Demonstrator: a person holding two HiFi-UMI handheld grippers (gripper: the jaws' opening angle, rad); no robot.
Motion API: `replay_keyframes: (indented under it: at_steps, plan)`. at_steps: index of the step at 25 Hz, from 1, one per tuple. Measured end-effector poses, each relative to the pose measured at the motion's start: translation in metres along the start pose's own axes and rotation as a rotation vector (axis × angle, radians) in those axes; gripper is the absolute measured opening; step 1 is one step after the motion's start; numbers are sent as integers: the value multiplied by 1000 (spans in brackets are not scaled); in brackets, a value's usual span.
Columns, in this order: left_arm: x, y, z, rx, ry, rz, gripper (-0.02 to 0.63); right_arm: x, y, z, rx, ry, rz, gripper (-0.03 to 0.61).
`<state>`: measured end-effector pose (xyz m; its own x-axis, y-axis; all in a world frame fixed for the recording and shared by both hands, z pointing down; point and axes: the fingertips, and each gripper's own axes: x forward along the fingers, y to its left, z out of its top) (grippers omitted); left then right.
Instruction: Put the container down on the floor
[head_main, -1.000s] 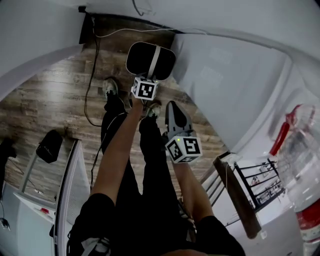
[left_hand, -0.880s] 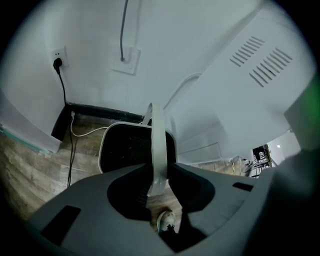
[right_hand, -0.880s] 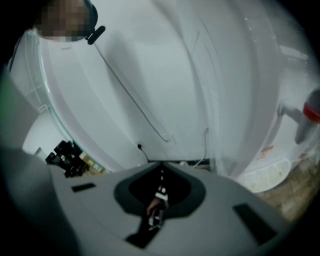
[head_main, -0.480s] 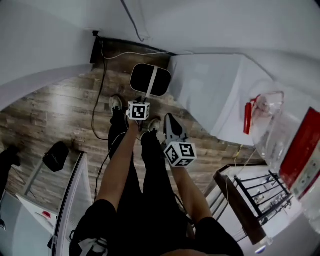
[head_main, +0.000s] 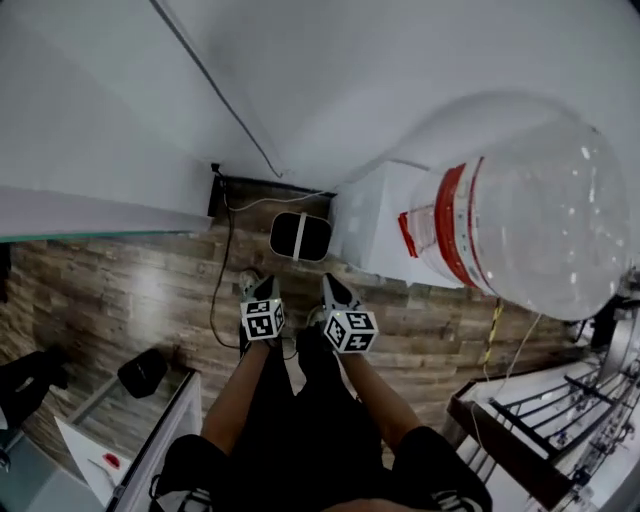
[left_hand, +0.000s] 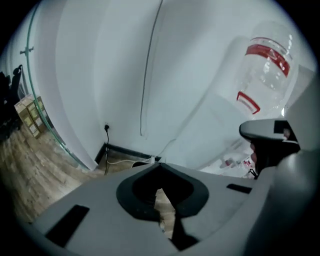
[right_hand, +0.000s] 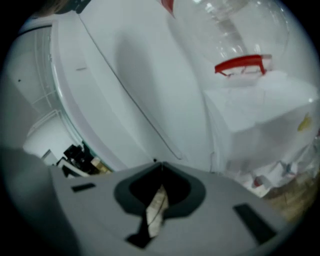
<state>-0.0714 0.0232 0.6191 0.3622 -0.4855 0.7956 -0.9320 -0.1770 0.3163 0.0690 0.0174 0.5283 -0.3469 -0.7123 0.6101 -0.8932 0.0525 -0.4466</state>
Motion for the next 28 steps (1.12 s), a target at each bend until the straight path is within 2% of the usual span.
replay_keyframes:
  at_steps: [4, 7, 10, 16, 21, 25, 28]
  plan:
    - [-67, -23, 70, 10, -241, -46, 26, -24, 21, 34, -60, -39, 77, 34]
    - [-129, -55, 109, 74, -387, -81, 26, -57, 37, 57, -123, -75, 119, 34]
    - [-181, -87, 132, 170, -456, -105, 26, -85, 47, 76, -156, -113, 145, 34]
    - [-257, -109, 161, 170, -566, -174, 28, -137, 66, 113, -204, -207, 157, 34]
    - [-323, -112, 189, 277, -670, -96, 28, -180, 84, 136, -212, -300, 113, 34]
    - [-373, -124, 199, 415, -795, -29, 28, -213, 105, 137, -208, -346, 95, 34]
    - [-385, -129, 200, 433, -817, -31, 28, -226, 118, 135, -208, -368, 80, 34]
